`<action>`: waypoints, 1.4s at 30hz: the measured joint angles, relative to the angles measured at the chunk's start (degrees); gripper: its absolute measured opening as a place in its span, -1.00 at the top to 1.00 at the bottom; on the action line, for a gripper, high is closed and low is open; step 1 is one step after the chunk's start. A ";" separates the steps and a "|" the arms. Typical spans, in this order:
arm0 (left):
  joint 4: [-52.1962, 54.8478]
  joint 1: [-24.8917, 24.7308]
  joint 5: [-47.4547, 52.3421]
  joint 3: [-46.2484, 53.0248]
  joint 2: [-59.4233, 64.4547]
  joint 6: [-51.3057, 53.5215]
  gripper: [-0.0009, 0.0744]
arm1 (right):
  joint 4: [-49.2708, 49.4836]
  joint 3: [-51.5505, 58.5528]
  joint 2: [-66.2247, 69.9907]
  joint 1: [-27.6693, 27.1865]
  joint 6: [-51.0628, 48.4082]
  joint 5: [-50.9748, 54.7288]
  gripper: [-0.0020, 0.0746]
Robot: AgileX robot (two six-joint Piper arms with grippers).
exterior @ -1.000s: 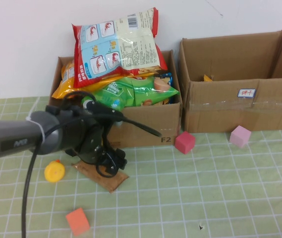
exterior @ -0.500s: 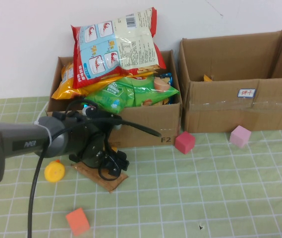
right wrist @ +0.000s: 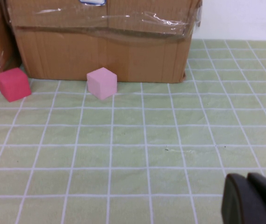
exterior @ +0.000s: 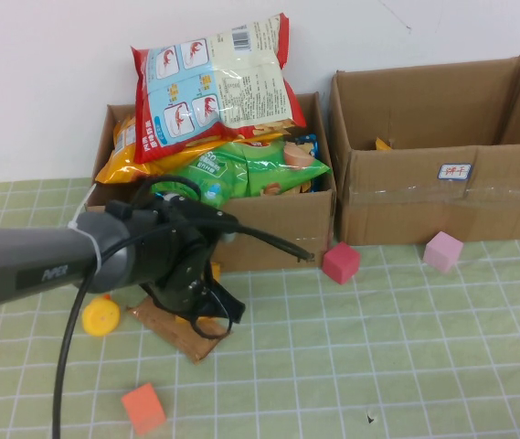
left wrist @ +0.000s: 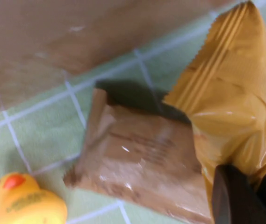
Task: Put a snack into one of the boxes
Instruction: Pick up the biscuit, then place the biscuit in the biscuit box
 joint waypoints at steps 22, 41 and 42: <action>0.14 -13.52 -14.68 5.30 -26.19 6.73 0.94 | 0.00 0.00 0.00 0.00 0.00 0.00 0.95; 2.23 -11.98 -36.41 -24.08 0.58 1.66 0.94 | 0.00 0.00 -0.10 0.00 0.00 0.00 0.95; 2.45 -11.85 -36.12 -26.07 2.62 1.66 0.94 | 0.00 0.00 -0.23 0.00 0.00 0.00 0.95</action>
